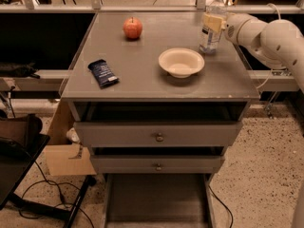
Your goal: Pick blue plastic bottle from bottom drawer and place on counter
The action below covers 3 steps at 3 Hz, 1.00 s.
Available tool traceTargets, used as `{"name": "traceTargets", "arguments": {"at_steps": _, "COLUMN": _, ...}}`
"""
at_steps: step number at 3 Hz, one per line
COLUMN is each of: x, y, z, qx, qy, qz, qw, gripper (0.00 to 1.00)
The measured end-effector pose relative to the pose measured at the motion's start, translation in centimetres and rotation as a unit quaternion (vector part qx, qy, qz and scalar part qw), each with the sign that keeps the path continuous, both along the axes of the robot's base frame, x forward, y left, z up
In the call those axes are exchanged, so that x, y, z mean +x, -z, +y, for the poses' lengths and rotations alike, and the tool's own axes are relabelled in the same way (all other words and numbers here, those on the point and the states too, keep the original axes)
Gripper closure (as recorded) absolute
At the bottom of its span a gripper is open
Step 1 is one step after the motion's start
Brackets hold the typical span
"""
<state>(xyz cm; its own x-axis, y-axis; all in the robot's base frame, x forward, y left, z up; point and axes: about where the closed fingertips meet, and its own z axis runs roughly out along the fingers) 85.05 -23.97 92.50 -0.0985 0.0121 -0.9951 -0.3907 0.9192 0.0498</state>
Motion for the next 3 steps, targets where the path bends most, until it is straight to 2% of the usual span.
{"name": "traceTargets", "arguments": {"at_steps": 3, "x": 0.0, "y": 0.0, "z": 0.03, "qx": 0.0, "qy": 0.0, "qz": 0.0, "qw": 1.0, "gripper": 0.04}}
